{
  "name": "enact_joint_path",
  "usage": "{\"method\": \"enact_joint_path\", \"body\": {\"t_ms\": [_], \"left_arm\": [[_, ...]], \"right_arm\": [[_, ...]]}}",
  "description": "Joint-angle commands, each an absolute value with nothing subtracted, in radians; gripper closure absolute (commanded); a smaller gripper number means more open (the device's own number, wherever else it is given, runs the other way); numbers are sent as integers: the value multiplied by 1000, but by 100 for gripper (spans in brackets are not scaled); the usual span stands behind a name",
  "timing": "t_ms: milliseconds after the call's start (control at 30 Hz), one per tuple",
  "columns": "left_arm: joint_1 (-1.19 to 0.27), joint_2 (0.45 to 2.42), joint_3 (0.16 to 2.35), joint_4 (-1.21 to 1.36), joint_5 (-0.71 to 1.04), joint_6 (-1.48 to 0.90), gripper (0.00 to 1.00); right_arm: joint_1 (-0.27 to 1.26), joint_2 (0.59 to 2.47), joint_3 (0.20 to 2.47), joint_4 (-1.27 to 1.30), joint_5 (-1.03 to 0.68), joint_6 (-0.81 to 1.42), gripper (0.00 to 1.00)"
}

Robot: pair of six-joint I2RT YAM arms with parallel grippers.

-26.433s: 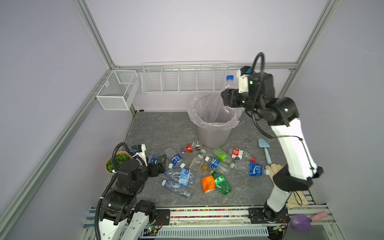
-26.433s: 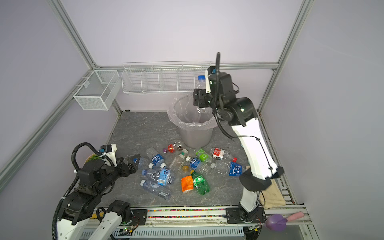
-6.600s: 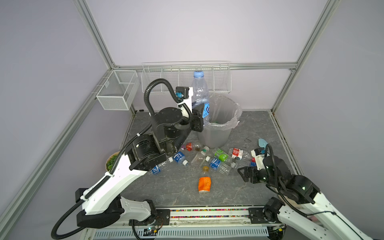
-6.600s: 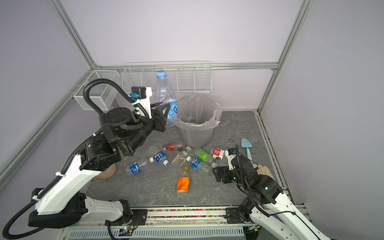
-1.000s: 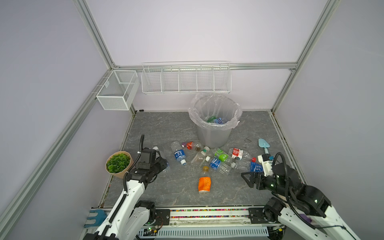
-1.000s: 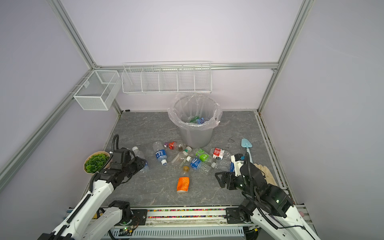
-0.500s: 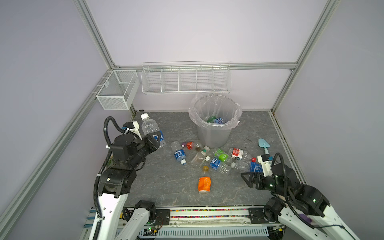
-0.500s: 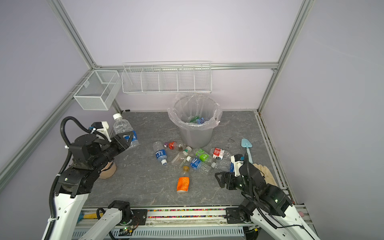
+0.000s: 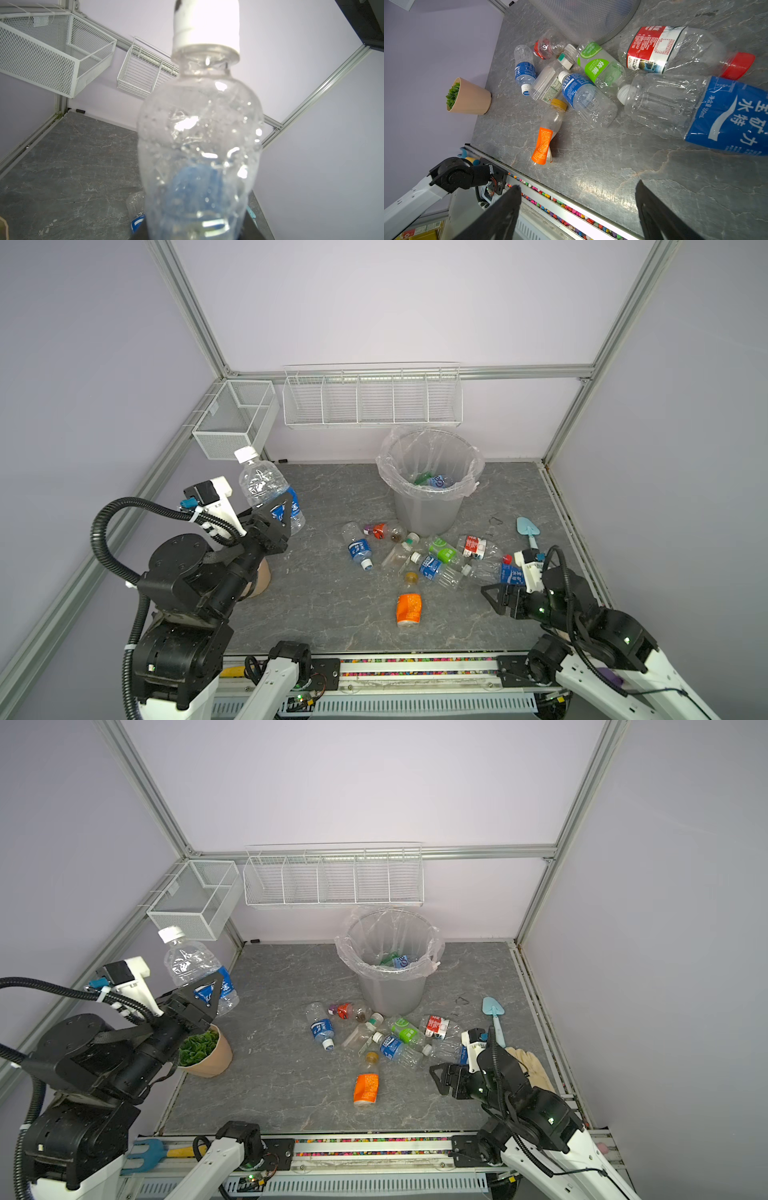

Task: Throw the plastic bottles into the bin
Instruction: 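Lift the small bottle high with the left gripper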

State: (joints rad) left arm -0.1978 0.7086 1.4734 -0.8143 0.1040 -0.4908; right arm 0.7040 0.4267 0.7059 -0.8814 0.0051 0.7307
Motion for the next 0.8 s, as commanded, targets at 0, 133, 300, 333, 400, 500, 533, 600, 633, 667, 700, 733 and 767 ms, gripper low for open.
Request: {"method": "enact_joint_path", "body": {"t_ms": [0, 133, 300, 333, 400, 500, 533, 600, 633, 667, 700, 733, 767], "left_arm": [[-202, 725, 1484, -829, 128, -455, 100], [-202, 722, 1479, -805, 145, -458, 100], [-202, 716, 1482, -771, 182, -463, 100], [-202, 715, 1487, -767, 185, -461, 100], [-202, 716, 1498, -763, 187, -460, 100], [-202, 716, 1514, -757, 192, -454, 100], [-202, 717, 1519, -753, 195, -454, 100], [-202, 716, 1524, -739, 199, -454, 100], [-202, 715, 1527, -728, 201, -456, 100], [-202, 715, 1534, -716, 205, -456, 100], [-202, 717, 1540, -706, 206, -457, 100], [-202, 723, 1553, -696, 206, -459, 100], [-202, 732, 1571, -690, 207, -459, 100]], "right_arm": [[711, 434, 698, -869, -1, 750, 12], [710, 428, 705, -885, 6, 746, 12], [710, 428, 707, -884, 7, 751, 12], [711, 429, 707, -883, 7, 751, 12], [710, 432, 707, -881, 6, 751, 12], [711, 436, 709, -877, 6, 750, 12], [710, 436, 709, -878, 4, 751, 12], [711, 436, 708, -877, 5, 750, 12], [710, 434, 709, -879, 6, 752, 12], [711, 433, 707, -881, 6, 750, 12], [711, 433, 707, -881, 6, 749, 12], [711, 431, 707, -883, 7, 749, 12], [710, 429, 706, -886, 8, 750, 12]]}}
